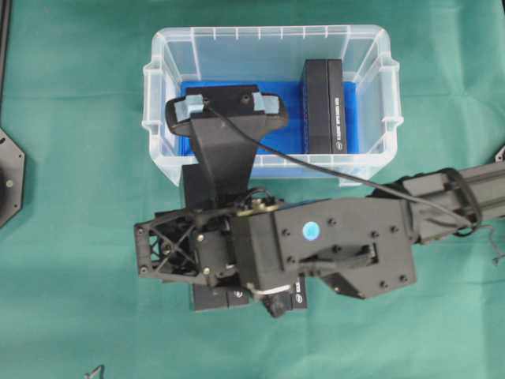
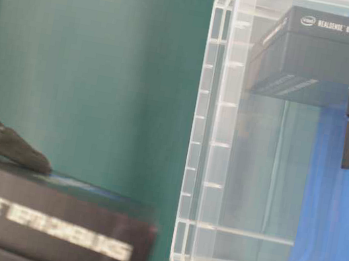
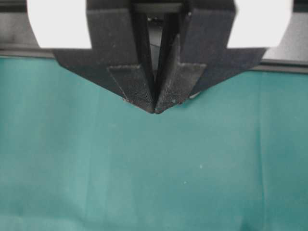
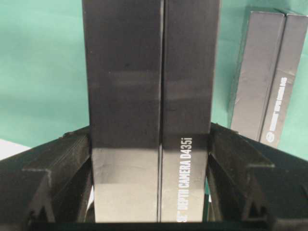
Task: Take the box out of the case with the right arm.
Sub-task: 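Carry the box toward the viewer and lower it left of the first box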
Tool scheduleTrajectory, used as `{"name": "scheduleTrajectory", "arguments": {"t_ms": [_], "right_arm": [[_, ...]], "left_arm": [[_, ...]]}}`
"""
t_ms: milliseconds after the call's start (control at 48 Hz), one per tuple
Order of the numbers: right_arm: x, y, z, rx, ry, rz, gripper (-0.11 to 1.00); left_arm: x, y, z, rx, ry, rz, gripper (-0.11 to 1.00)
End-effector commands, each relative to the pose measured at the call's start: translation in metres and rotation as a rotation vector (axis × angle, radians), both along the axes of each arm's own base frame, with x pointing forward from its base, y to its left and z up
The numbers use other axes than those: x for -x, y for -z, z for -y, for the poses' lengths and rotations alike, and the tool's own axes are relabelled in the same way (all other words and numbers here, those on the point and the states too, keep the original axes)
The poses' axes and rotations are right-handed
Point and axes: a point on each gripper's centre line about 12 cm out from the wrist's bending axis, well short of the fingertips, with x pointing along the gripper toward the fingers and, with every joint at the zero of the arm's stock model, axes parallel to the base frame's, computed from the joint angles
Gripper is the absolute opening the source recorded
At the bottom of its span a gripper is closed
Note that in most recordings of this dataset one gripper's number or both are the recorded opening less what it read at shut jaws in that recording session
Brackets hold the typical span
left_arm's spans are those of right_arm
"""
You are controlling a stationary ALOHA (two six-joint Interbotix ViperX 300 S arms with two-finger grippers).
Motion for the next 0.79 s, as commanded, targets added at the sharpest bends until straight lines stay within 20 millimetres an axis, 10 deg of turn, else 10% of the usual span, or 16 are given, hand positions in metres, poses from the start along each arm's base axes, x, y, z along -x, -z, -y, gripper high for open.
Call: {"name": "scheduleTrajectory", "arguments": {"t_ms": [0,375,770], "right_arm": [[0.003,-0.015,0.001,-0.019,0.000,0.046,0.68],[-0.015,0.030,-0.002,-0.023,-0.001,-0.043,0.68],[-0.033,0.120,-0.005,-0.036,-0.001,-0.133,0.68]], "left_arm": [[-0.002,-0.006,0.000,-0.001,-0.001,0.021,0.00],[-0.002,-0.006,-0.001,-0.003,-0.001,0.020,0.00],[-0.001,-0.005,0.000,-0.001,-0.002,0.020,0.00]]}}
